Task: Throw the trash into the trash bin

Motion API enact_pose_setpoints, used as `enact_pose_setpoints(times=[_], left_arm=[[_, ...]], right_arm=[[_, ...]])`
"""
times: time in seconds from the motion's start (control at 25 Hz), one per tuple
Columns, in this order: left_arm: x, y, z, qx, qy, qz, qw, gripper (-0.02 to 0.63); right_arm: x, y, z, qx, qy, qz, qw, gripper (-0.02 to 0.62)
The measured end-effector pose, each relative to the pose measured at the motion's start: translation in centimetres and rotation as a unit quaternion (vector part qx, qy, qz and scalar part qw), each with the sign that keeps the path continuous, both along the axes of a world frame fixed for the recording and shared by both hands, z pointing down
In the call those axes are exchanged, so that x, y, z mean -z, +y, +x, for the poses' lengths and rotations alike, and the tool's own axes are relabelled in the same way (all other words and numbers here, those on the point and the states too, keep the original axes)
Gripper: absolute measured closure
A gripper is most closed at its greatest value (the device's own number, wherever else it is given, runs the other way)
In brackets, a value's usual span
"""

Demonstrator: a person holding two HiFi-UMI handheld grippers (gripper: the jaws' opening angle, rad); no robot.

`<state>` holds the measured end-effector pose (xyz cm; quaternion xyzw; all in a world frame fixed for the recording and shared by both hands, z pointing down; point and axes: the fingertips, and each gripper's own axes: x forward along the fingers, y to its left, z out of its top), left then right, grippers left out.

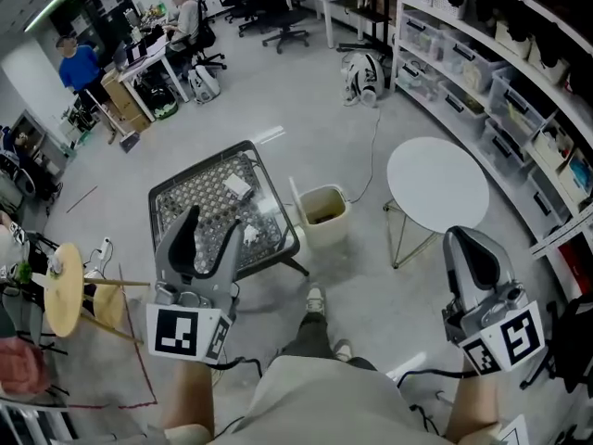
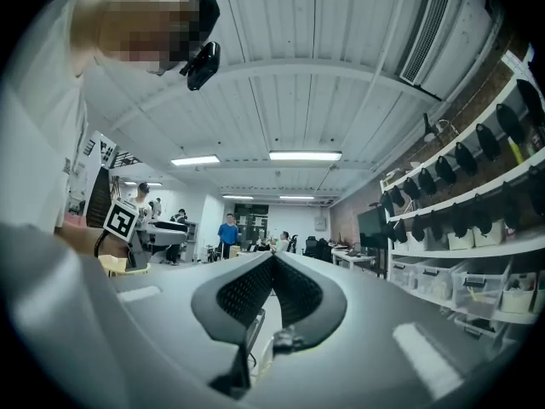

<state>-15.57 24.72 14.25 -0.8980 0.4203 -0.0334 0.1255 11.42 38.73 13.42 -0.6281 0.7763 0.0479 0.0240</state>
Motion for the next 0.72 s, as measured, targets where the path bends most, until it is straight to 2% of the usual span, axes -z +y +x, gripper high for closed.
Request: enact_pose_setpoints(times=[0.28, 0.48, 0.72], left_arm=[[-1.5, -3.9, 0.0, 0.009, 0.003, -0.012, 0.9999, 0.339], [-3.7, -8.5, 0.9, 0.017, -0.010, -0.031, 0.9993, 0.339], [-8.1, -15.7, -0.1, 0.030, -0.032, -0.084, 0.9955, 0.339]], right_arm=[[-1.8, -4.3, 0.3, 0.010, 0.004, -0.018, 1.000, 0.592], [-2.6, -9.4, 1.1, 0.015, 0.006, -0.033, 0.999, 0.592], [-4.0, -17.3, 0.7, 0.032, 0.009, -0.060, 0.998, 0.592]])
